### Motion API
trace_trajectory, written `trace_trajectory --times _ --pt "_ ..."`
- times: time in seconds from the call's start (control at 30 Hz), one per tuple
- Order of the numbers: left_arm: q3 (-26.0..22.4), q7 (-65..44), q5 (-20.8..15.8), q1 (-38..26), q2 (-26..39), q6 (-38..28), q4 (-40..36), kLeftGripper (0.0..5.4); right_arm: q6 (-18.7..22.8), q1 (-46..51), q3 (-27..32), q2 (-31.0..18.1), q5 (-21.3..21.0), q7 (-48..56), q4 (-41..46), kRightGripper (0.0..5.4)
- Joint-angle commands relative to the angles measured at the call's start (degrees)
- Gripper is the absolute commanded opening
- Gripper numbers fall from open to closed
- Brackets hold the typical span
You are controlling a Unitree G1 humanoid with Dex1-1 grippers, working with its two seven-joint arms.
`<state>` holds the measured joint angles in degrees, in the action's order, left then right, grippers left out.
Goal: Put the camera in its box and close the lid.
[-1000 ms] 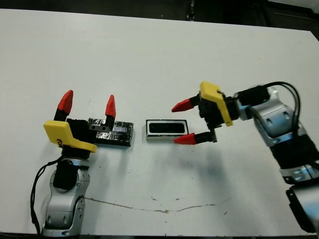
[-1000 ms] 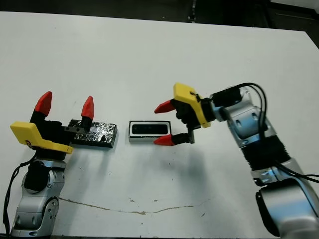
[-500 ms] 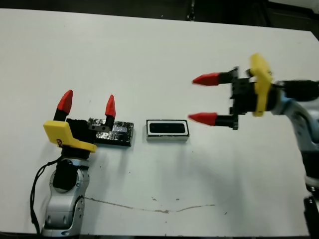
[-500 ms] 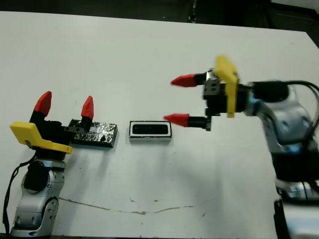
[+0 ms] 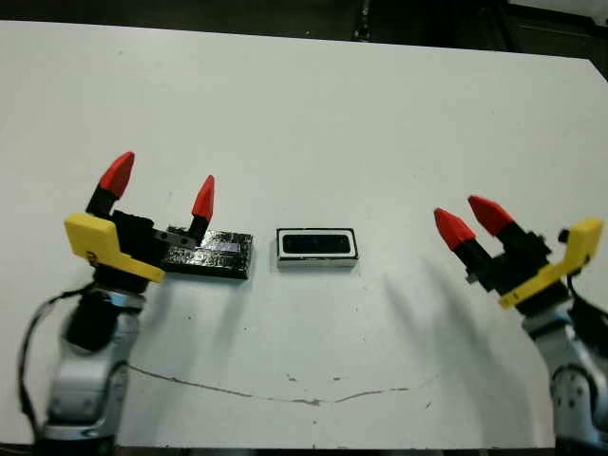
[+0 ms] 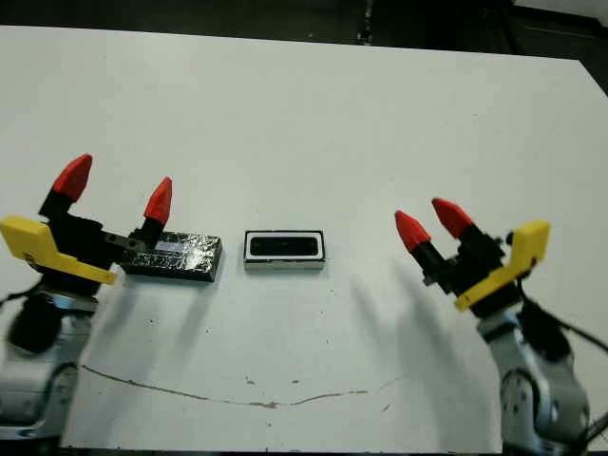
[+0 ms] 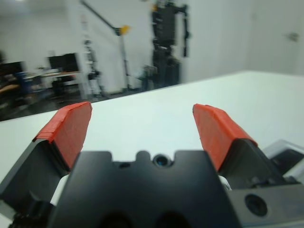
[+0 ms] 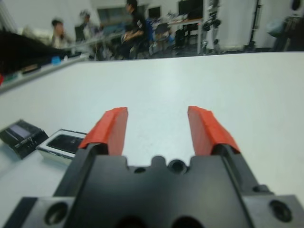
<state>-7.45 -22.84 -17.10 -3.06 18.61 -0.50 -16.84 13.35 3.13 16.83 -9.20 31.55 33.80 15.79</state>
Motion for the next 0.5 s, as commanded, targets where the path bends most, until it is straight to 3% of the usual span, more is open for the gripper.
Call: trace_trajectory --times 0.03,0.13,0.3,0.5 --pt "-1.35 -4.96 -1.93 -3.09 6.07 4.28 -0.20 5.40 -1.67 0.60 0.06 0.75 0.42 -2.42 0.33 2.65" --pt "-1.61 -10.11 -1.85 -6.52 12.14 6.71 1.42 5.40 -1.48 0.50 -0.71 0.64 0.41 -3.95 0.93 2.18" --pt "0.93 -24.04 0.38 -14.56 22.04 2.98 9.65 5.40 -1.60 0.50 -1.29 0.33 0.06 -6.35 1.86 1.40" --pt "9.63 -51.30 -2.27 -30.17 29.45 7.14 24.82 5.40 -1.12 0.69 -1.73 -0.10 0.09 -8.17 2.79 0.51"
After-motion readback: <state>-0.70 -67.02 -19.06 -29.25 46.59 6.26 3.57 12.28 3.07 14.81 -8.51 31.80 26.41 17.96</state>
